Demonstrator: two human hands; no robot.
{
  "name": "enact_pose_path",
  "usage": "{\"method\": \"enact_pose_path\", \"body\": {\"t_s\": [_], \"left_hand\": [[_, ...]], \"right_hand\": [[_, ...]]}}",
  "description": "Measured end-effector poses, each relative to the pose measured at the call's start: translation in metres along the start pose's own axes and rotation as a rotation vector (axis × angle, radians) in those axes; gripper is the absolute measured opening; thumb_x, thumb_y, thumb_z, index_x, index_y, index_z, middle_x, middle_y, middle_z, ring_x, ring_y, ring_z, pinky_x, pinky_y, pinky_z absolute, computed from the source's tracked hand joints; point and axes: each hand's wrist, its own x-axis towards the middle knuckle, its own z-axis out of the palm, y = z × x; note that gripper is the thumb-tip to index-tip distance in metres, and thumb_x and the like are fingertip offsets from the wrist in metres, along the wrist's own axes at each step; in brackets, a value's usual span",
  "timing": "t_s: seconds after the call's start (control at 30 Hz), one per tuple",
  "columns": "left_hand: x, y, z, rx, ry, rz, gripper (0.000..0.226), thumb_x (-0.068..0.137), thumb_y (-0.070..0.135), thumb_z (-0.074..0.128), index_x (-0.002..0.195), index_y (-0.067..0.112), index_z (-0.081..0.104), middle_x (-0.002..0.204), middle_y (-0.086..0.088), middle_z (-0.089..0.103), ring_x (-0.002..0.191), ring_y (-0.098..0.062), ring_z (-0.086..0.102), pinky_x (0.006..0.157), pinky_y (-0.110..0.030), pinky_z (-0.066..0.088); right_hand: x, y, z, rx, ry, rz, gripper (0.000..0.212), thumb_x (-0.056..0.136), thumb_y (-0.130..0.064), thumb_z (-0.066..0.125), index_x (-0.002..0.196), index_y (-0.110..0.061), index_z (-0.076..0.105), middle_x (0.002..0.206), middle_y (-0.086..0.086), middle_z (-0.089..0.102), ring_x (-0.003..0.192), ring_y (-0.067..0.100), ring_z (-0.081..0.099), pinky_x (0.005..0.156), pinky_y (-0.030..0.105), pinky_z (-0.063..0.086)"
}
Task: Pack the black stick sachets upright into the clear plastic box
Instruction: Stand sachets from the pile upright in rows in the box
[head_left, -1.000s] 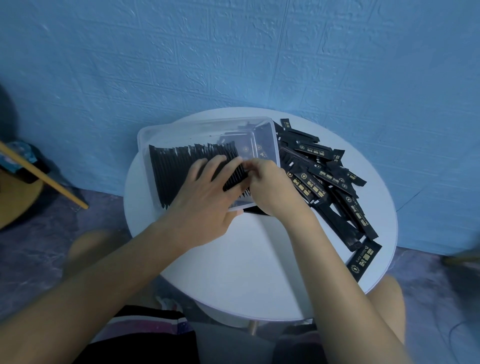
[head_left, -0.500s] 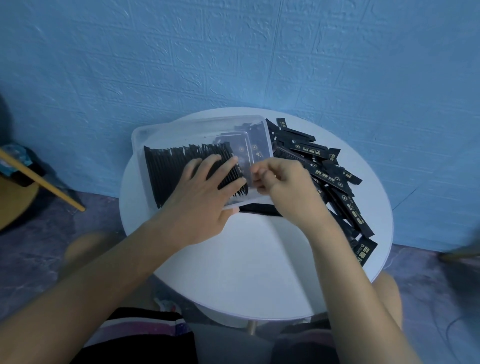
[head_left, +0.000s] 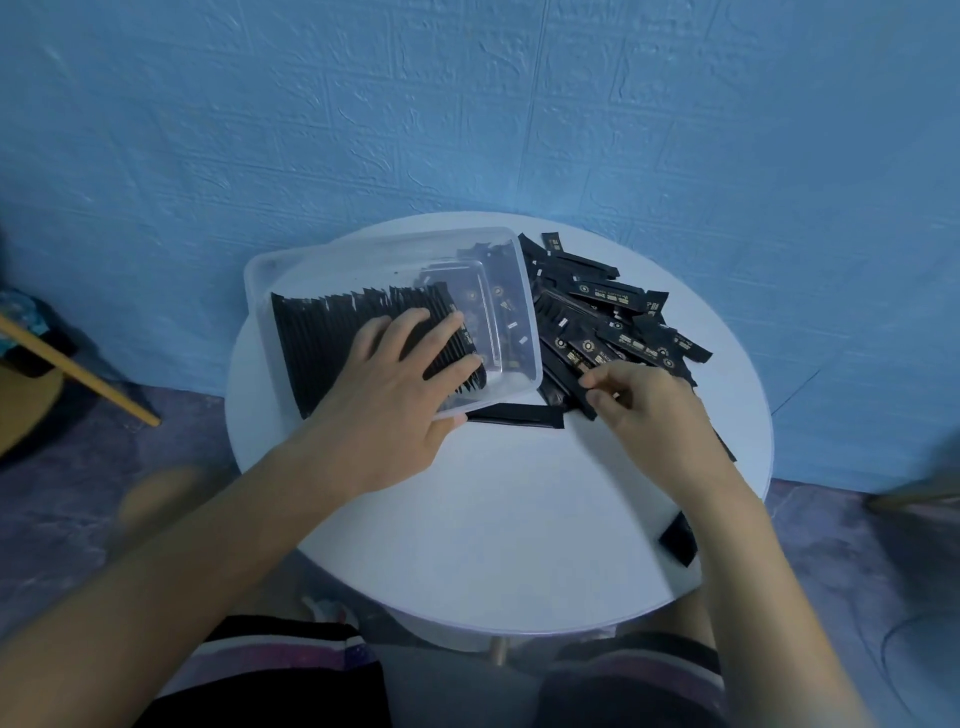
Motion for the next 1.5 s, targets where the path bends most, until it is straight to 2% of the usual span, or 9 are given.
{"method": "enact_pose_path", "body": {"t_s": [0.17, 0.37, 0.5, 0.73, 0.93, 1.03, 1.13, 1.3, 1.5], "left_hand": [[-0.006, 0.000, -0.002, 0.000, -0.022, 0.009, 0.057, 0.095, 0.051, 0.051, 0.147, 0.027, 0.048, 0.164, -0.008, 0.029, 0.146, -0.038, 0.028, 0.116, -0.060, 0.023], [-0.007, 0.003, -0.007, -0.032, -0.042, 0.042, 0.057, 0.095, 0.053, 0.037, 0.146, 0.030, 0.049, 0.164, -0.006, 0.029, 0.146, -0.036, 0.028, 0.117, -0.057, 0.023], [-0.007, 0.008, -0.009, -0.038, -0.049, 0.082, 0.059, 0.093, 0.054, 0.035, 0.145, 0.030, 0.051, 0.162, -0.005, 0.032, 0.144, -0.035, 0.030, 0.116, -0.058, 0.025], [-0.006, 0.009, -0.010, -0.039, -0.049, 0.088, 0.057, 0.094, 0.053, 0.038, 0.143, 0.029, 0.052, 0.161, -0.006, 0.035, 0.143, -0.036, 0.032, 0.114, -0.058, 0.028], [-0.005, 0.010, -0.010, -0.031, -0.051, 0.089, 0.059, 0.094, 0.054, 0.034, 0.143, 0.029, 0.053, 0.160, -0.006, 0.036, 0.142, -0.036, 0.034, 0.113, -0.058, 0.029], [-0.006, 0.010, -0.010, -0.036, -0.048, 0.090, 0.059, 0.093, 0.054, 0.033, 0.143, 0.029, 0.053, 0.160, -0.006, 0.036, 0.142, -0.036, 0.034, 0.114, -0.057, 0.027], [-0.006, 0.010, -0.009, -0.035, -0.045, 0.089, 0.059, 0.094, 0.054, 0.034, 0.144, 0.029, 0.052, 0.161, -0.005, 0.035, 0.143, -0.036, 0.032, 0.115, -0.056, 0.026], [-0.005, 0.010, -0.009, -0.041, -0.049, 0.084, 0.056, 0.093, 0.052, 0.038, 0.143, 0.029, 0.053, 0.160, -0.005, 0.036, 0.143, -0.036, 0.033, 0.114, -0.056, 0.025], [-0.005, 0.010, -0.008, -0.049, -0.031, 0.084, 0.053, 0.095, 0.050, 0.048, 0.143, 0.029, 0.052, 0.160, -0.005, 0.035, 0.143, -0.036, 0.031, 0.115, -0.057, 0.026]], "right_hand": [[-0.017, 0.012, -0.008, 0.049, 0.037, -0.020, 0.017, 0.096, -0.018, 0.063, 0.100, -0.031, 0.072, 0.075, -0.021, 0.062, 0.068, -0.002, 0.056, 0.064, 0.019, 0.039], [-0.049, 0.055, -0.014, -0.165, 0.324, -0.060, 0.023, 0.091, -0.014, 0.067, 0.110, -0.025, 0.072, 0.105, -0.006, 0.065, 0.101, 0.023, 0.054, 0.086, 0.026, 0.036], [-0.050, 0.069, 0.004, -0.190, 0.280, -0.062, 0.032, 0.093, -0.014, 0.066, 0.124, -0.015, 0.066, 0.127, 0.005, 0.059, 0.120, 0.027, 0.046, 0.104, 0.032, 0.033], [-0.036, 0.043, 0.033, -0.123, 0.313, -0.070, 0.027, 0.095, -0.011, 0.061, 0.121, -0.013, 0.067, 0.130, 0.009, 0.056, 0.118, 0.033, 0.049, 0.105, 0.037, 0.036], [-0.043, 0.050, 0.012, -0.104, 0.219, -0.176, 0.029, 0.098, -0.005, 0.053, 0.123, -0.014, 0.067, 0.130, 0.005, 0.058, 0.120, 0.028, 0.050, 0.102, 0.022, 0.031], [-0.052, 0.056, -0.001, -0.144, 0.115, -0.240, 0.041, 0.088, 0.006, 0.053, 0.120, -0.014, 0.070, 0.131, 0.007, 0.058, 0.122, 0.029, 0.049, 0.103, 0.017, 0.026], [-0.064, 0.057, -0.009, -0.176, 0.010, -0.243, 0.049, 0.074, -0.010, 0.049, 0.116, -0.021, 0.072, 0.130, 0.001, 0.058, 0.122, 0.025, 0.046, 0.104, 0.015, 0.023], [-0.067, 0.062, -0.011, -0.199, -0.041, -0.253, 0.035, 0.085, -0.015, 0.073, 0.117, -0.028, 0.073, 0.117, -0.012, 0.055, 0.111, 0.019, 0.045, 0.096, 0.015, 0.026], [-0.062, 0.051, -0.015, -0.184, -0.096, -0.256, 0.028, 0.088, -0.018, 0.074, 0.112, -0.033, 0.071, 0.109, -0.018, 0.057, 0.105, 0.014, 0.044, 0.090, 0.024, 0.037]]}}
